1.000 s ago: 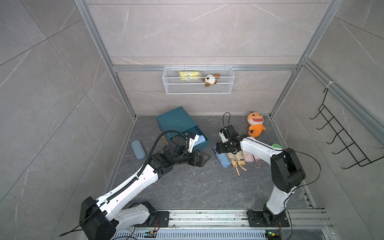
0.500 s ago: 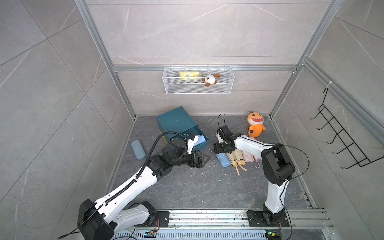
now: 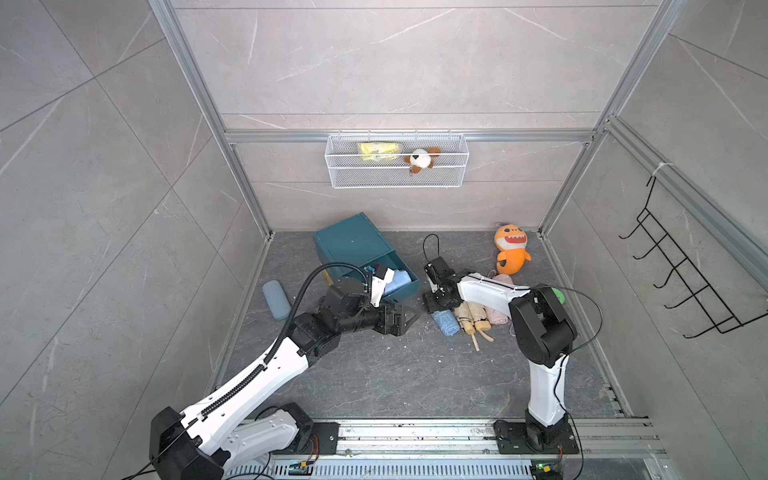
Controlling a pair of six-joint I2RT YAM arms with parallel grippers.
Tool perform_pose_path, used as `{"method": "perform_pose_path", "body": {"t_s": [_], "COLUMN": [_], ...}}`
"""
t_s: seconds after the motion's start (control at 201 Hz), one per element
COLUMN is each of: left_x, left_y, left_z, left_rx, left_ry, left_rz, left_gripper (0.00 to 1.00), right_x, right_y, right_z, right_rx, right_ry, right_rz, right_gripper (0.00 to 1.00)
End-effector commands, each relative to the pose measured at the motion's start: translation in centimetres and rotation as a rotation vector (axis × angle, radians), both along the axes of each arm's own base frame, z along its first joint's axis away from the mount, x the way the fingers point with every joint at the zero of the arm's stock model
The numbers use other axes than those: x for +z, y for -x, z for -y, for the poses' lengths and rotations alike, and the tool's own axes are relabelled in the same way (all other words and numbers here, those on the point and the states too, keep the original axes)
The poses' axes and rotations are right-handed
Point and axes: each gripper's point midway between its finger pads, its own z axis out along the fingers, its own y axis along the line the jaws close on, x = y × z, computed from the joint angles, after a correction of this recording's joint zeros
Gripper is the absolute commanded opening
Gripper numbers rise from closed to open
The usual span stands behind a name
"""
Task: Place the umbrella in the drawer by color
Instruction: Pick up the umbrella from the center of the board.
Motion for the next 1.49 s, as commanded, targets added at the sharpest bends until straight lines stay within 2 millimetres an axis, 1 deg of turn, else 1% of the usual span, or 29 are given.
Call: {"method": "perform_pose_path", "body": {"t_s": [0.0, 0.065, 0.129, 0.244, 0.294, 0.413, 0.532, 0.791, 0.926, 1.03, 1.15, 1.264, 1.339, 1.488], "left_x": [1.0, 1.1, 1.1, 1.1, 1.1, 1.1, 1.2, 1.3, 1.7, 2.5, 3.4, 4.0, 4.5, 6.2], "left_y": [0.2, 0.2, 0.2, 0.2, 0.3, 0.3, 0.3, 0.0, -0.2, -0.4, -1.1, -2.0, -2.5, -3.6], "left_z": [0.3, 0.3, 0.2, -0.1, -0.3, -0.5, -0.7, -1.2, -1.7, -2.2, -2.4, -1.4, -0.6, 1.0], "left_rx": [-0.017, -0.014, -0.011, 0.002, 0.007, 0.017, 0.023, 0.052, 0.075, 0.098, 0.126, 0.117, 0.105, 0.092], "left_ry": [0.038, 0.039, 0.037, 0.033, 0.031, 0.028, 0.025, 0.004, -0.017, -0.033, -0.057, -0.062, -0.057, -0.022], "left_rz": [0.022, 0.025, 0.027, 0.03, 0.032, 0.034, 0.033, 0.037, 0.049, 0.063, 0.079, 0.074, 0.074, 0.108], "left_gripper": [1.0, 1.0, 1.0, 1.0, 1.0, 1.0, 1.0, 1.0, 1.0, 1.0, 1.0, 1.0, 1.0, 1.0], "right_x": [-1.7, -1.9, -1.9, -1.6, -1.4, -0.2, 1.7, 8.0, 11.7, 15.1, 19.9, 24.3, 26.6, 30.7], "right_y": [1.3, 1.4, 1.4, 1.5, 1.5, 1.5, 1.6, 1.6, 1.6, 1.6, 1.4, 1.3, 1.2, 0.8], "right_z": [0.9, 0.9, 0.7, 0.4, 0.2, -0.4, -0.8, -1.1, -0.3, 0.7, 1.1, 0.2, -0.5, -2.0], "right_rx": [0.016, 0.017, 0.019, 0.021, 0.022, 0.019, 0.011, 0.002, -0.017, -0.038, -0.051, -0.038, -0.03, -0.023], "right_ry": [0.079, 0.079, 0.066, 0.044, 0.031, -0.032, -0.111, -0.249, -0.268, -0.273, -0.316, -0.409, -0.471, -0.598], "right_rz": [-0.065, -0.075, -0.075, -0.07, -0.066, -0.049, -0.021, 0.086, 0.162, 0.238, 0.333, 0.399, 0.43, 0.486], "right_gripper": [0.65, 0.65, 0.62, 0.51, 0.48, 0.42, 0.37, 0.29, 0.26, 0.25, 0.25, 0.24, 0.23, 0.23]}}
